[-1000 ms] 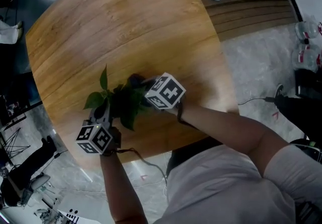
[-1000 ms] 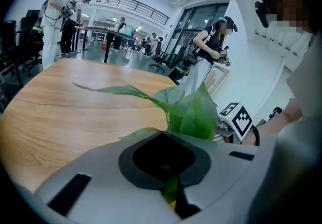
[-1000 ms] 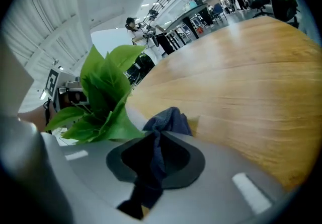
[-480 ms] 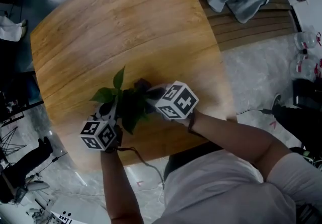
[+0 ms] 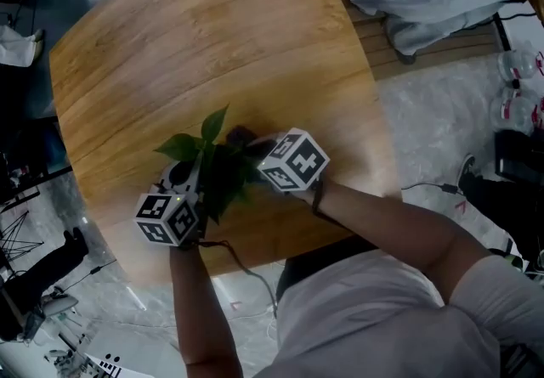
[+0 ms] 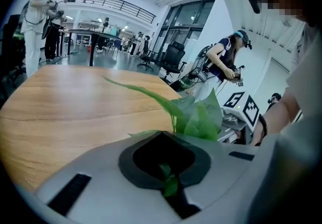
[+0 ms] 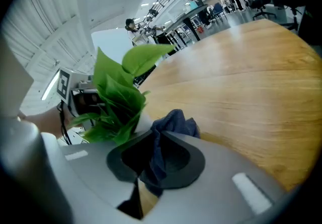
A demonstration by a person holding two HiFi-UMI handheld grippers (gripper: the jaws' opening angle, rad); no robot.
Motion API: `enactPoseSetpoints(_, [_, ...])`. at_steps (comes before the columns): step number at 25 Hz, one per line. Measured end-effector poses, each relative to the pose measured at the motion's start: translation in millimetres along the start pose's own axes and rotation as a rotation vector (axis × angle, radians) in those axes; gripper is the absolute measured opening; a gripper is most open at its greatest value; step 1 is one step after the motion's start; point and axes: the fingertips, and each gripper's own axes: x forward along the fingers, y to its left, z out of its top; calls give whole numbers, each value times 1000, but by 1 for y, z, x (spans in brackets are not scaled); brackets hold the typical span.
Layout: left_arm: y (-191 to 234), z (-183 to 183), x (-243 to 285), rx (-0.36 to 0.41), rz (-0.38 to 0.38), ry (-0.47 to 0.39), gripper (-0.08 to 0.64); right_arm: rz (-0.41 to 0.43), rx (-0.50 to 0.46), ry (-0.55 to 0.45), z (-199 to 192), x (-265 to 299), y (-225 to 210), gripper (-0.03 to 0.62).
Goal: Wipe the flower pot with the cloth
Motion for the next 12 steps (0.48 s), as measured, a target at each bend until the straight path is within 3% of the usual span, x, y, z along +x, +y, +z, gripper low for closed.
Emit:
enactPoseSetpoints(6, [-1, -2, -5, -38, 6, -17, 6, 51, 7, -33, 5, -41, 32, 44])
enactPoseSetpoints(12, [3, -10, -7, -77, 29, -32, 6, 33, 68, 10, -31, -6, 10, 46])
